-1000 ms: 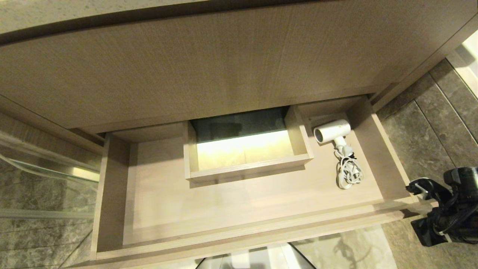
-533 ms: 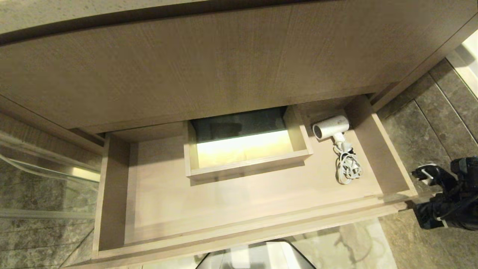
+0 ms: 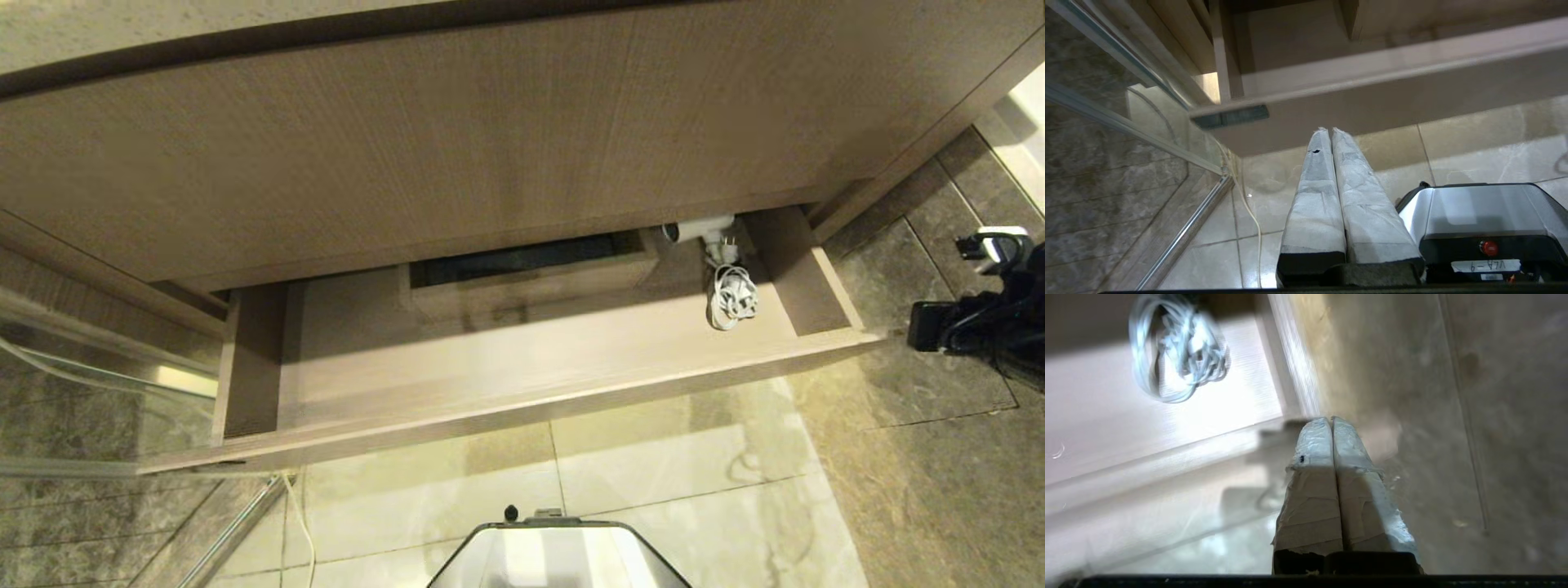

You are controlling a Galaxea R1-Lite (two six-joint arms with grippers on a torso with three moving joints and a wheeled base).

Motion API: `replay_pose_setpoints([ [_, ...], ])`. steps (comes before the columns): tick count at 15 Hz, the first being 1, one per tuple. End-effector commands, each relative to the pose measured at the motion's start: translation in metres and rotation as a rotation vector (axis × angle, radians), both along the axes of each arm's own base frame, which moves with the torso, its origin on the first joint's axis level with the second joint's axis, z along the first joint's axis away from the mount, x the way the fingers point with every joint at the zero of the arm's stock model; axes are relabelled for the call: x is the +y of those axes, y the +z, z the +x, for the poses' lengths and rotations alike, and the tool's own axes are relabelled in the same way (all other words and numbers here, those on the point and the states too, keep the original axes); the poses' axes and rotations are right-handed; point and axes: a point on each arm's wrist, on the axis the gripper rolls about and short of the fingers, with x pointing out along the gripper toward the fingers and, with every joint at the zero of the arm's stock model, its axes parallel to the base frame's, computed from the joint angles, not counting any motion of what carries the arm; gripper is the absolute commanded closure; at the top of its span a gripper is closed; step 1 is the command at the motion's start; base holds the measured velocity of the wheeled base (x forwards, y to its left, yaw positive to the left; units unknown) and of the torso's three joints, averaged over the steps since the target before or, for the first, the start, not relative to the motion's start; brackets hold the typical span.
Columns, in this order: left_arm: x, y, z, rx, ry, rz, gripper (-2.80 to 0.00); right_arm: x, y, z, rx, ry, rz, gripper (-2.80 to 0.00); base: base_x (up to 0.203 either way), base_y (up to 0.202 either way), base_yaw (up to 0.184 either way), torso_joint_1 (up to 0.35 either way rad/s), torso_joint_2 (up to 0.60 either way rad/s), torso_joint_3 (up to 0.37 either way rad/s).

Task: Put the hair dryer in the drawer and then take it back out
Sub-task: Close the drawer

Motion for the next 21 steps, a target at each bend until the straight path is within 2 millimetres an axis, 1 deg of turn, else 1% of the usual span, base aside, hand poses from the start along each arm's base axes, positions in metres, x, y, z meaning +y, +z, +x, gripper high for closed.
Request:
replay_pose_setpoints([
  [1,0.0,0.0,0.0,0.002,0.0,0.0,0.0,0.0,-0.005,-0.002,0.04,0.001,0.006,0.0,0.0,0.0,0.0,0.0,0.0,0.0],
  [4,0.0,0.0,0.0,0.001,0.0,0.0,0.0,0.002,-0.001,-0.023,0.089,-0.01,0.021,0.0,0.0,0.0,0.0,0.0,0.0,0.0],
  [7,0.0,0.0,0.0,0.002,0.0,0.0,0.0,0.01,0.003,-0.051,0.116,0.001,0.03,0.0,0.0,0.0,0.0,0.0,0.0,0.0],
  [9,0.0,0.0,0.0,0.001,0.0,0.0,0.0,0.018,0.0,-0.072,0.156,0.018,0.036,0.0,0.0,0.0,0.0,0.0,0.0,0.0],
  [11,0.0,0.0,0.0,0.002,0.0,0.0,0.0,0.022,-0.006,-0.085,0.187,0.023,0.04,0.0,0.0,0.0,0.0,0.0,0.0,0.0],
  [12,0.0,0.0,0.0,0.001,0.0,0.0,0.0,0.022,-0.011,-0.087,0.217,0.024,0.047,0.0,0.0,0.0,0.0,0.0,0.0,0.0],
  [14,0.0,0.0,0.0,0.002,0.0,0.0,0.0,0.021,-0.017,-0.08,0.258,0.036,0.058,0.0,0.0,0.0,0.0,0.0,0.0,0.0],
  [15,0.0,0.0,0.0,0.002,0.0,0.0,0.0,0.021,-0.021,-0.07,0.274,0.052,0.065,0.0,0.0,0.0,0.0,0.0,0.0,0.0],
  [17,0.0,0.0,0.0,0.002,0.0,0.0,0.0,0.019,-0.025,-0.042,0.282,0.073,0.068,0.0,0.0,0.0,0.0,0.0,0.0,0.0],
  [21,0.0,0.0,0.0,0.002,0.0,0.0,0.0,0.009,-0.025,0.016,0.231,0.083,0.054,0.0,0.0,0.0,0.0,0.0,0.0,0.0],
])
